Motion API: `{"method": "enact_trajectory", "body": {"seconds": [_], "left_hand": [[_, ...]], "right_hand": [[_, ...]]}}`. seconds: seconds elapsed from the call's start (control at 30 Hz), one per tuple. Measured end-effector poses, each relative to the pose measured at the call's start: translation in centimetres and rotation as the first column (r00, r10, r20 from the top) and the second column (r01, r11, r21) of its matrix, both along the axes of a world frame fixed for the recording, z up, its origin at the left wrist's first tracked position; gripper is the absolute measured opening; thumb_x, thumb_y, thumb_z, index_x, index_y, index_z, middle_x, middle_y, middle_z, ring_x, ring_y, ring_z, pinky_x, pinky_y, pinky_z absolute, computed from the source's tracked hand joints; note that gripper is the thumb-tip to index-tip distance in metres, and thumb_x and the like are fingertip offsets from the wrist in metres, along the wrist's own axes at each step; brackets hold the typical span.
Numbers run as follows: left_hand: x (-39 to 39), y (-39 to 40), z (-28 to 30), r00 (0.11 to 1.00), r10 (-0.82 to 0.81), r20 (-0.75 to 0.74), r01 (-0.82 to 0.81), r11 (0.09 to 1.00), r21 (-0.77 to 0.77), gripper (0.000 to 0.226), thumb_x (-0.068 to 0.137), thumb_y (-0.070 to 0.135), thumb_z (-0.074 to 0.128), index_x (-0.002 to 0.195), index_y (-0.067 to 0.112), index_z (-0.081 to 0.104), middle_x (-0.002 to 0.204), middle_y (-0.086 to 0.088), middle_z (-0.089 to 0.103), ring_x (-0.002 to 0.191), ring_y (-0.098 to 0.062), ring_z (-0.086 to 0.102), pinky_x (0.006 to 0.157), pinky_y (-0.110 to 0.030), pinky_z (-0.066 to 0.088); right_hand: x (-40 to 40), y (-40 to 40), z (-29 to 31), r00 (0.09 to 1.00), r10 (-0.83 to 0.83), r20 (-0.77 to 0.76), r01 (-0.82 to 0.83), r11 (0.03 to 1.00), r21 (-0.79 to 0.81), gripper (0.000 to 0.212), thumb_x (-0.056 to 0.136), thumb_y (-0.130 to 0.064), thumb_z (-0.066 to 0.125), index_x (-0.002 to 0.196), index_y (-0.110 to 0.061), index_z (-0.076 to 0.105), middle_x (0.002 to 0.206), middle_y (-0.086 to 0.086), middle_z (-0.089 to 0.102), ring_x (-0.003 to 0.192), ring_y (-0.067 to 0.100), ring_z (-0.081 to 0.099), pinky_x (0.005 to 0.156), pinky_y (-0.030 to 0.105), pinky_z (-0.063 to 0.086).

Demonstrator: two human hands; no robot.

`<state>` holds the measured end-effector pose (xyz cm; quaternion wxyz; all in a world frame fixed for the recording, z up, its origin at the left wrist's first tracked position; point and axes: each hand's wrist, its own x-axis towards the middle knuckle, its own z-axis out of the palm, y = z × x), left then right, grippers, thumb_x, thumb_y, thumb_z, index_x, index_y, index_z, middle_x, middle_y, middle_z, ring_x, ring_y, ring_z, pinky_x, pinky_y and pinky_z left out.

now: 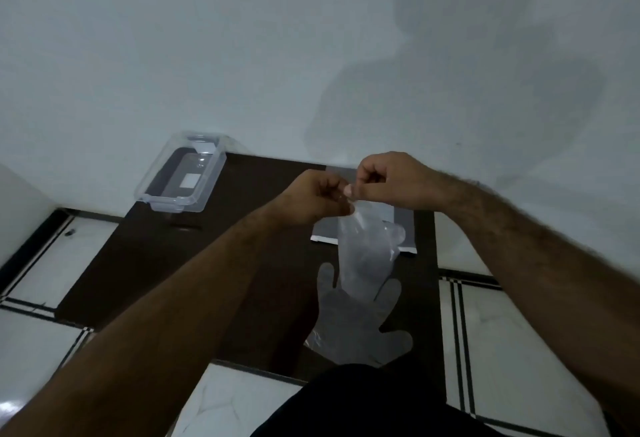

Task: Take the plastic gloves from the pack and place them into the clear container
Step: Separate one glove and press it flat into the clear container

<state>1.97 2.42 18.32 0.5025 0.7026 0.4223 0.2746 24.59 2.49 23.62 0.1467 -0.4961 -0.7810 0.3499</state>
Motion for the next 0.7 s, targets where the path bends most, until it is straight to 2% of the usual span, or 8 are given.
{"method": "enact_trajectory", "body": {"seconds": [0.07, 0.13, 0.23, 0.37, 0.43, 0.53, 0.63, 0.7], "left_hand": [[-1.4, -0.1, -0.2, 0.995, 0.100, 0.025, -0.100, 0.995, 0.001, 0.013, 0.090, -0.001, 0.082, 0.096, 0.010, 0.079, 0.093, -0.015, 0.078, 0.089, -0.016, 0.073, 0.083, -0.029, 0.059], [-2.9, -0.2, -0.4, 0.977, 0.201, 0.066, -0.201, 0.980, -0.008, 0.011, 0.092, -0.002, 0.079, 0.100, 0.005, 0.078, 0.098, -0.020, 0.078, 0.091, -0.020, 0.073, 0.084, -0.031, 0.059], [-5.4, -0.9, -0.7, 0.937, 0.322, 0.134, -0.316, 0.947, -0.066, 0.012, 0.095, -0.007, 0.073, 0.106, -0.006, 0.074, 0.105, -0.020, 0.078, 0.097, -0.021, 0.075, 0.087, -0.030, 0.059], [-9.1, -2.2, -0.8, 0.907, 0.392, 0.155, -0.374, 0.918, -0.130, 0.013, 0.097, -0.007, 0.067, 0.103, 0.003, 0.073, 0.101, -0.010, 0.077, 0.097, -0.017, 0.073, 0.086, -0.027, 0.057], [-11.5, -2.7, -0.8, 0.894, 0.418, 0.160, -0.394, 0.905, -0.163, 0.013, 0.098, -0.004, 0.067, 0.103, 0.006, 0.073, 0.096, -0.002, 0.075, 0.092, -0.011, 0.071, 0.082, -0.025, 0.056], [-15.6, -2.9, -1.0, 0.867, 0.466, 0.175, -0.435, 0.880, -0.190, 0.009, 0.095, 0.006, 0.072, 0.104, 0.007, 0.074, 0.101, -0.009, 0.074, 0.097, -0.019, 0.070, 0.087, -0.033, 0.056], [-19.9, -2.6, -0.6, 0.847, 0.511, 0.144, -0.482, 0.854, -0.193, 0.006, 0.097, 0.004, 0.072, 0.102, 0.006, 0.074, 0.093, -0.006, 0.073, 0.082, -0.010, 0.070, 0.070, -0.021, 0.054], [-23.1, -2.3, -0.4, 0.845, 0.518, 0.131, -0.494, 0.851, -0.177, 0.013, 0.097, 0.001, 0.072, 0.091, 0.012, 0.074, 0.089, -0.007, 0.073, 0.077, -0.008, 0.069, 0.066, -0.021, 0.054]], "right_hand": [[-0.8, 0.5, -1.1, 0.997, -0.026, -0.068, 0.024, 0.999, -0.029, 0.039, 0.085, -0.057, 0.082, 0.093, -0.021, 0.071, 0.088, 0.001, 0.071, 0.073, 0.010, 0.060, 0.067, 0.030, 0.053], [-1.9, 0.7, -2.4, 0.994, 0.000, -0.110, -0.010, 0.996, -0.090, 0.035, 0.082, -0.053, 0.087, 0.097, -0.025, 0.072, 0.093, -0.004, 0.073, 0.078, 0.007, 0.064, 0.068, 0.027, 0.055], [-4.1, 1.2, -4.1, 0.997, 0.050, -0.066, -0.054, 0.997, -0.048, 0.045, 0.076, -0.048, 0.094, 0.110, -0.029, 0.070, 0.100, -0.009, 0.071, 0.079, -0.001, 0.064, 0.068, 0.020, 0.049], [-7.8, 2.6, -5.5, 0.994, 0.107, -0.022, -0.108, 0.994, -0.009, 0.067, 0.074, -0.054, 0.093, 0.131, -0.030, 0.067, 0.108, -0.009, 0.067, 0.094, 0.008, 0.063, 0.076, 0.027, 0.052], [-9.8, 3.2, -5.4, 0.982, 0.189, -0.011, -0.190, 0.981, -0.030, 0.049, 0.077, -0.051, 0.091, 0.120, -0.033, 0.075, 0.112, -0.007, 0.065, 0.098, 0.009, 0.062, 0.077, 0.029, 0.052], [-13.4, 3.5, -5.2, 0.978, 0.183, -0.100, -0.193, 0.975, -0.110, 0.018, 0.084, -0.033, 0.090, 0.097, -0.030, 0.079, 0.111, -0.003, 0.066, 0.097, 0.013, 0.066, 0.081, 0.036, 0.061], [-17.7, 3.9, -5.2, 0.981, 0.167, -0.100, -0.177, 0.978, -0.107, 0.010, 0.086, -0.022, 0.087, 0.090, -0.025, 0.079, 0.101, 0.001, 0.076, 0.096, 0.020, 0.073, 0.086, 0.041, 0.062], [-20.4, 4.3, -4.8, 0.985, 0.135, -0.112, -0.149, 0.981, -0.127, 0.008, 0.087, -0.020, 0.085, 0.091, -0.024, 0.078, 0.097, 0.000, 0.078, 0.089, 0.017, 0.074, 0.079, 0.035, 0.062]]}}
